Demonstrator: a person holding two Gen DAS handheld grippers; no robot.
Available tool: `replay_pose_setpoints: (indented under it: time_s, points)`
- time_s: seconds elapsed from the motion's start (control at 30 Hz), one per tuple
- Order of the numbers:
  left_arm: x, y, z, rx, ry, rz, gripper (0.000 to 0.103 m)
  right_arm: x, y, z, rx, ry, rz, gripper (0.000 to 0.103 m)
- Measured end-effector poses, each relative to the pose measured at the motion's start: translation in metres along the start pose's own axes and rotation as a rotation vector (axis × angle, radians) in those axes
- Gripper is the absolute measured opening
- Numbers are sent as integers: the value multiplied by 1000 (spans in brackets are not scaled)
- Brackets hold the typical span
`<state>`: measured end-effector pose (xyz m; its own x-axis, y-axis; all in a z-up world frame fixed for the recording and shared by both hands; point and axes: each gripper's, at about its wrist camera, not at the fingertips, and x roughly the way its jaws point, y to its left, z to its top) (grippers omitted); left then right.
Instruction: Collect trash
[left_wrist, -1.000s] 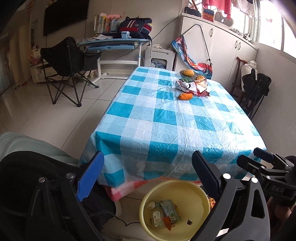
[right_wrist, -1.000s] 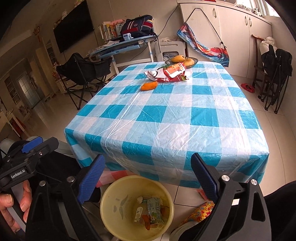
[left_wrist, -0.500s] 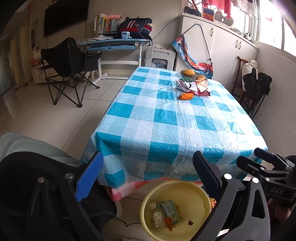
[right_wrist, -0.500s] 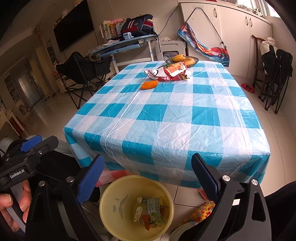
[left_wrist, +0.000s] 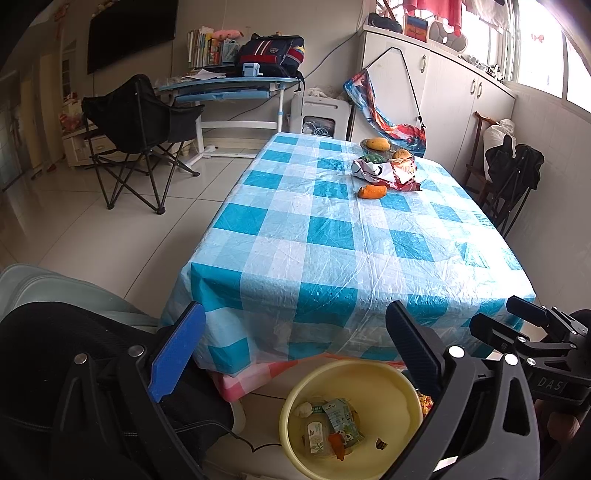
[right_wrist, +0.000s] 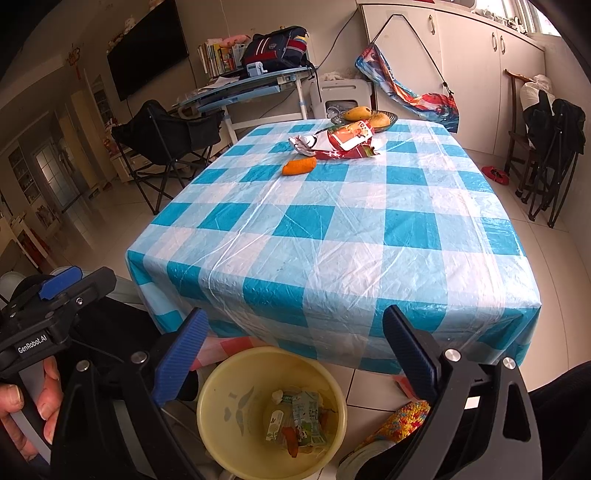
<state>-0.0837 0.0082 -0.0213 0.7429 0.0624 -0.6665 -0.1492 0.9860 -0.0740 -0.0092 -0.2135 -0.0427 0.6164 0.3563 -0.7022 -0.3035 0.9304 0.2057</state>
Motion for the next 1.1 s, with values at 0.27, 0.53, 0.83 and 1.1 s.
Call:
replay_pose_setpoints:
  time_s: [0.27,0.53,0.83,1.1]
  points:
    - [0,0,0,1,0,1,95,1,0,-1,-3,1,-1,91]
    - [1,0,0,1,1,1,96,2,1,-1,-6,4,-1,91]
    - [2,-1,0,1,2,2,96,4,3,-2,-17,12,-3,91]
    - [2,-1,0,1,3,2,96,5,5,-2,-26,15,-4,91]
